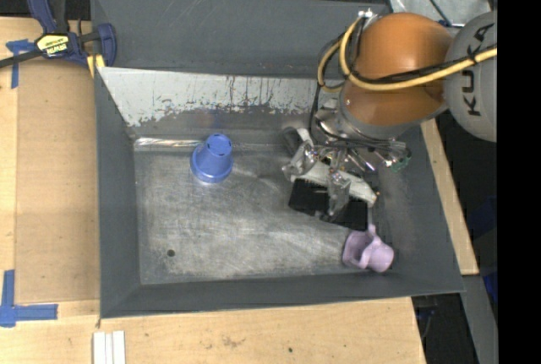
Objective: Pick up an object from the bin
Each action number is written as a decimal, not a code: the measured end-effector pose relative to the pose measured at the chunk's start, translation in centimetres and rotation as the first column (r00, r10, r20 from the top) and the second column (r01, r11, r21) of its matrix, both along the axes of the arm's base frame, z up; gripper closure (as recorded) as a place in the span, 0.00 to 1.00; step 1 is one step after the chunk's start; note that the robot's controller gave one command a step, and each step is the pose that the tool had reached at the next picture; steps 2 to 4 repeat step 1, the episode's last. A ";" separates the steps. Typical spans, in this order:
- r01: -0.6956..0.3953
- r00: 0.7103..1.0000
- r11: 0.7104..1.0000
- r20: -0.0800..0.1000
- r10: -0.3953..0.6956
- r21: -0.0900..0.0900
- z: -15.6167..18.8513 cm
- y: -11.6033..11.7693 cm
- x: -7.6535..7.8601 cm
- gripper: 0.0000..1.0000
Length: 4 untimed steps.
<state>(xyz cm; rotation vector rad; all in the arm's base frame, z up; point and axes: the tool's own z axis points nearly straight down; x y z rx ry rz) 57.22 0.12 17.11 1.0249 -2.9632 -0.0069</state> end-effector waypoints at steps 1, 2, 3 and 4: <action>-0.243 0.970 0.970 0.011 0.243 -0.002 4.6 -0.9 -0.4 1.00; -0.243 0.970 0.970 0.011 0.243 -0.002 4.6 -0.9 -0.4 1.00; -0.243 0.970 0.970 0.011 0.243 -0.002 4.6 -0.9 -0.4 1.00; -0.243 0.970 0.970 0.011 0.243 -0.002 4.6 -0.9 -0.4 1.00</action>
Offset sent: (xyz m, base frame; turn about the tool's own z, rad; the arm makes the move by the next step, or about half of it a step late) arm -0.0236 -0.0534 0.0763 0.0756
